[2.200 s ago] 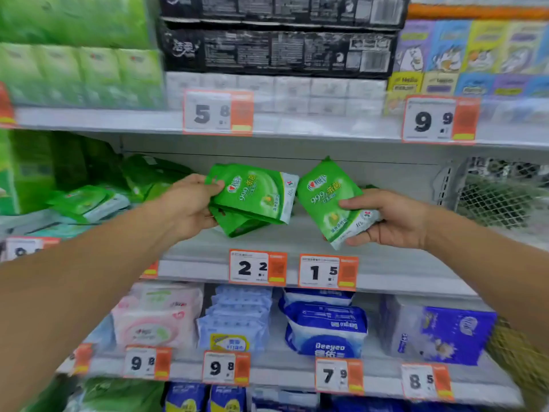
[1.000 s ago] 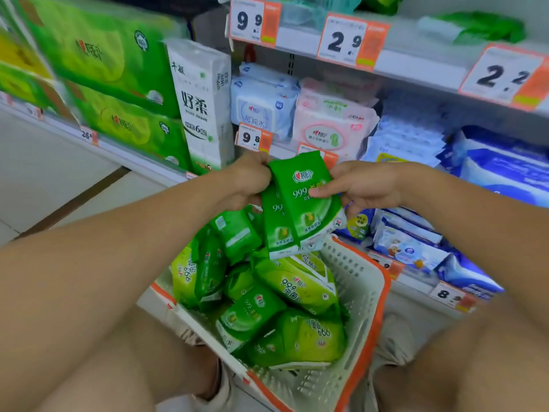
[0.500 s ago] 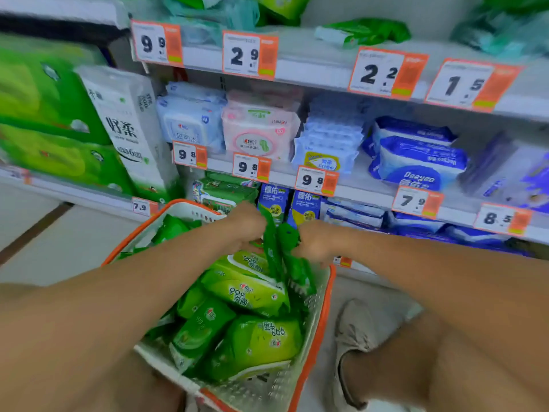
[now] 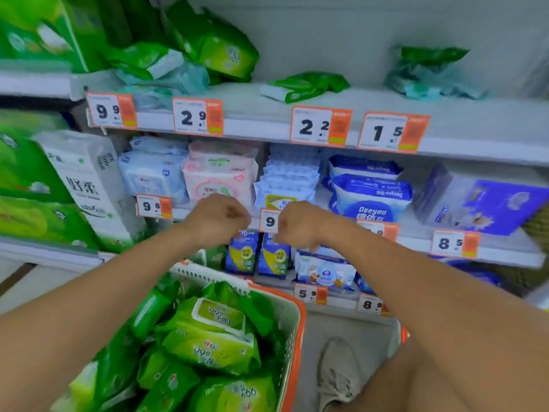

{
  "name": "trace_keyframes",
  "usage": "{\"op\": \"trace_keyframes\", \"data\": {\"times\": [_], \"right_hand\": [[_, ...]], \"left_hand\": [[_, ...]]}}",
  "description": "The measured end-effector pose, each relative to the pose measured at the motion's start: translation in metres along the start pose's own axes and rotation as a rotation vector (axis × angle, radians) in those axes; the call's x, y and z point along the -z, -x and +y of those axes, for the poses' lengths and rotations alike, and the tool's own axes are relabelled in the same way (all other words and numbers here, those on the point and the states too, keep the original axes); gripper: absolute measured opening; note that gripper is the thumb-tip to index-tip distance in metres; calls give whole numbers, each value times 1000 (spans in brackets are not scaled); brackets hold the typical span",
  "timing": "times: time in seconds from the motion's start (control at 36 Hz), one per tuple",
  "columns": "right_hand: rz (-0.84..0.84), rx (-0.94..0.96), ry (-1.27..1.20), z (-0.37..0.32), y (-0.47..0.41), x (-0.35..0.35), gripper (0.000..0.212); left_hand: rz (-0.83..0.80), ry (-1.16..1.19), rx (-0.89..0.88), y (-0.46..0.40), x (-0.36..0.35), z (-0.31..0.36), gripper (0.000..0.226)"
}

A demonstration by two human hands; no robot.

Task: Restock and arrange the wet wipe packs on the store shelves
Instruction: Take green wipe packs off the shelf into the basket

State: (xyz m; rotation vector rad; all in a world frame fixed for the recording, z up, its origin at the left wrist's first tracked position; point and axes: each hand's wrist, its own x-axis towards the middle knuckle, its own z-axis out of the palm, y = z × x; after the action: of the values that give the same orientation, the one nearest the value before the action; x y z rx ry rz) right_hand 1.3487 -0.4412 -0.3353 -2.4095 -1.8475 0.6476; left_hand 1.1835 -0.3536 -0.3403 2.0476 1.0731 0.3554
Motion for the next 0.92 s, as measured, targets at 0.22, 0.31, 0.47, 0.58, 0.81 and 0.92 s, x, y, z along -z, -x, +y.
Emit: {"op": "trace_keyframes", "data": {"times": [0.22,0.31,0.47,0.58,0.81,0.92], "right_hand": [[1146,105,-366,36,18,150,14],[1112,-46,-249,79,2,202,7],[811,-465,119,189,-47,251,59],[702,-538,224,257,-66,272,99],[616,-525,-61,306,-123,287,97],[669,-517,37,300,-145,291,75]], "left_hand": [[279,-451,-666,-84,45,192,21],[34,-838,-445,-117,35,213,50],[-284,-978,-164,-170,16,225,85],[-348,-1010,-85,-196,10,237,90],[-349,-1041,-92,-234,9,240,99],[-377,-978,-57,-244,10,239,112]]}}
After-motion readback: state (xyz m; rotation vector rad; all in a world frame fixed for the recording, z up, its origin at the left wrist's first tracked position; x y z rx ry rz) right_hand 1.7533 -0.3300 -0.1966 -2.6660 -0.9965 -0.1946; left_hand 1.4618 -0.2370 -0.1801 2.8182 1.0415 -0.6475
